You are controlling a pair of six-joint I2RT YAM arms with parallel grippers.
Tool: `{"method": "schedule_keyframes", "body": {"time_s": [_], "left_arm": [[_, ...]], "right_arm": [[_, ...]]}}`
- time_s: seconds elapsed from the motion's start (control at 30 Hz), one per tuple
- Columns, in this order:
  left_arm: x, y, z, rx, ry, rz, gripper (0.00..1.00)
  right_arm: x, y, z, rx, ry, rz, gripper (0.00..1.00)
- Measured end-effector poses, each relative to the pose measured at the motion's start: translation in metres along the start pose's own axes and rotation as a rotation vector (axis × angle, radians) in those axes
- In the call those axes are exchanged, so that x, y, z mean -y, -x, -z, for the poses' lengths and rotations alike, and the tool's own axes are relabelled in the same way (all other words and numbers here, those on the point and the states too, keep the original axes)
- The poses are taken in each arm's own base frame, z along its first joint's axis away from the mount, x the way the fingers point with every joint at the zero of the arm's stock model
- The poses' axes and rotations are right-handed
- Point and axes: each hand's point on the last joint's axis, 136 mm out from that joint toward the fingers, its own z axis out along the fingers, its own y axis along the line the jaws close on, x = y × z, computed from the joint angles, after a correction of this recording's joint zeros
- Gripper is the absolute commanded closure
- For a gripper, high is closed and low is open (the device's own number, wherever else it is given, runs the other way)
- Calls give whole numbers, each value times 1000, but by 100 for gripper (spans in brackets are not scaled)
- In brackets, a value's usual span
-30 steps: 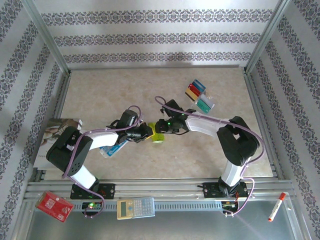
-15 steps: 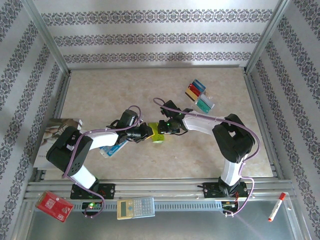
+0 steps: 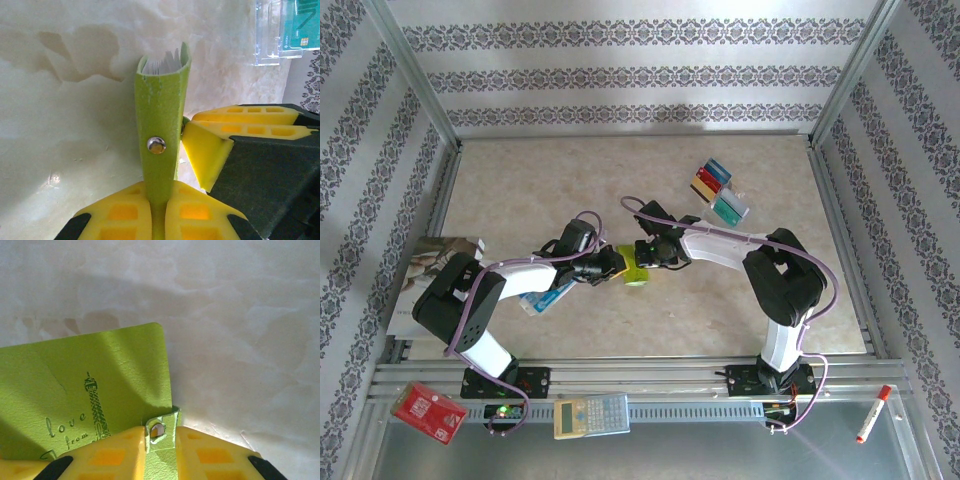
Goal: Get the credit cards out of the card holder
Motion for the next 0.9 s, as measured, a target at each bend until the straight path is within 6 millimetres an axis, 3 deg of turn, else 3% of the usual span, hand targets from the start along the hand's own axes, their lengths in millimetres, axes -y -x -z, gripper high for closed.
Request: {"method": "schedule_keyframes", "body": {"time_s": [0.27,0.9], "left_arm": [[0,0,0,0,1,0,100],[-3,-2,0,-7,9,6,100]], "right_arm": [[-4,2,-6,-13,-4,9,83],[-10,-9,-6,-74,20,9,74]]}}
